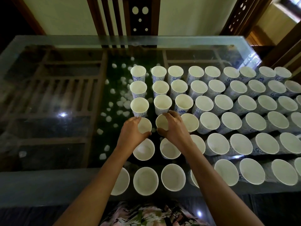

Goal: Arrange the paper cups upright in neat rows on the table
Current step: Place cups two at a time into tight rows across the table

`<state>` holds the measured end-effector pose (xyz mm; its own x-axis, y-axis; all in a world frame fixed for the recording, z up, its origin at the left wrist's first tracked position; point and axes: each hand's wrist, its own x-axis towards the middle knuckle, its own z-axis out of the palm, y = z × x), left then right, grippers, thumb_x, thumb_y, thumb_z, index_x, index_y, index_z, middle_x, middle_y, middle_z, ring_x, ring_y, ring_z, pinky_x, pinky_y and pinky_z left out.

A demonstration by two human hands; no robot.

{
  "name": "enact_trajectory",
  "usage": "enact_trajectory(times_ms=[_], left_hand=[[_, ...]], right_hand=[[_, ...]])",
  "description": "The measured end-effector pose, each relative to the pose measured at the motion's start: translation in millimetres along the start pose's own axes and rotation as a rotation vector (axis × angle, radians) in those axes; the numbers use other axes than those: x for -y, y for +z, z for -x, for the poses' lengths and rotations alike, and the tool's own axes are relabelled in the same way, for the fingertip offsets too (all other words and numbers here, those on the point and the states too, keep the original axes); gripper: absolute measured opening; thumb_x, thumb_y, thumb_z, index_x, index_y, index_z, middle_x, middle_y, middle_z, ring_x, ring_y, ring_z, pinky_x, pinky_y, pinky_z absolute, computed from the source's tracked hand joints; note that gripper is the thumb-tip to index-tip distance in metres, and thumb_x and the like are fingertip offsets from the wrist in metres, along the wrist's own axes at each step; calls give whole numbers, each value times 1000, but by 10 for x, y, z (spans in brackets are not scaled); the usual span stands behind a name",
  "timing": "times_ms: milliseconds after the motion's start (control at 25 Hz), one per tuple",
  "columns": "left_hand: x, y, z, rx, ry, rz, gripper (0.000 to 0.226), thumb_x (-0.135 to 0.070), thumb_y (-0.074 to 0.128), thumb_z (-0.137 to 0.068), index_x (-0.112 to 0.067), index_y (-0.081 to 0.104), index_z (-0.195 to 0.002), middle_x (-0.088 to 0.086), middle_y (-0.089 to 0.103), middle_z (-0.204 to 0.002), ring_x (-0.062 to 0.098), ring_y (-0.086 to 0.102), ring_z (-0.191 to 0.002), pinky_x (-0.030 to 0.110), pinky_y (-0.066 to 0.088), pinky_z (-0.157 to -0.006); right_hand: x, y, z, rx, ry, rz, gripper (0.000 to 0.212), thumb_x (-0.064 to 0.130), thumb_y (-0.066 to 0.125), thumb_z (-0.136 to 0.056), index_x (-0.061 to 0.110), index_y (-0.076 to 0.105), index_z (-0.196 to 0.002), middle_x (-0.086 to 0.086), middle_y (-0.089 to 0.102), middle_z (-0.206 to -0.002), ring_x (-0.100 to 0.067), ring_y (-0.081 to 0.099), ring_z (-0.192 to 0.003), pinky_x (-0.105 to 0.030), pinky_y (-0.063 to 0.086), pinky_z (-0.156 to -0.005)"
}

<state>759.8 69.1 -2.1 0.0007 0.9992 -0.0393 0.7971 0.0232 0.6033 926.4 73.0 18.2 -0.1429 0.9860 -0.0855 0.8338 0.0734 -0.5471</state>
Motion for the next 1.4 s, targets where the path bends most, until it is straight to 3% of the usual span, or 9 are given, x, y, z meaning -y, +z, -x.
enact_trajectory(times_ms=[280,480,640,800,920,1400], left_hand=[[-29,-40,-87,-14,38,78,57,-30,81,-65,-10,61,-115,8,64,-114,19,59,-102,20,39,-81],[-27,-41,-85,-37,28,71,72,-30,81,-65,-8,54,-127,9,57,-126,23,53,-113,29,41,-93],[17,8,-96,0,8,40,75,-36,82,-62,-10,54,-127,6,56,-128,21,52,-115,32,42,-96],[72,-8,-131,46,-9,15,73,-43,82,-60,-12,58,-121,6,64,-114,19,60,-101,29,48,-83],[53,-30,-145,30,1,20,63,-43,81,-59,-14,62,-111,5,65,-102,17,60,-92,22,41,-71],[2,-45,-164,-53,2,118,74,-43,83,-58,-9,58,-119,8,61,-119,23,57,-107,30,45,-87]], right_hand=[[-21,-27,-77,4,18,-8,63,23,75,-75,6,49,-129,-16,48,-132,-31,44,-119,-34,37,-96],[-25,-42,-83,2,31,-17,63,25,76,-75,8,49,-129,-16,48,-131,-32,44,-118,-34,37,-95],[-14,-56,-73,3,27,-14,64,25,75,-76,8,47,-131,-15,47,-132,-30,41,-120,-33,34,-95],[-10,-42,-79,2,30,-7,63,26,76,-75,9,48,-129,-14,47,-132,-31,42,-119,-35,36,-95],[-9,-26,-94,1,27,-2,64,27,77,-73,8,50,-127,-14,48,-132,-30,43,-119,-35,36,-96],[-35,-19,-121,-51,20,-24,66,25,79,-72,8,49,-129,-14,49,-129,-31,45,-117,-34,38,-93]])
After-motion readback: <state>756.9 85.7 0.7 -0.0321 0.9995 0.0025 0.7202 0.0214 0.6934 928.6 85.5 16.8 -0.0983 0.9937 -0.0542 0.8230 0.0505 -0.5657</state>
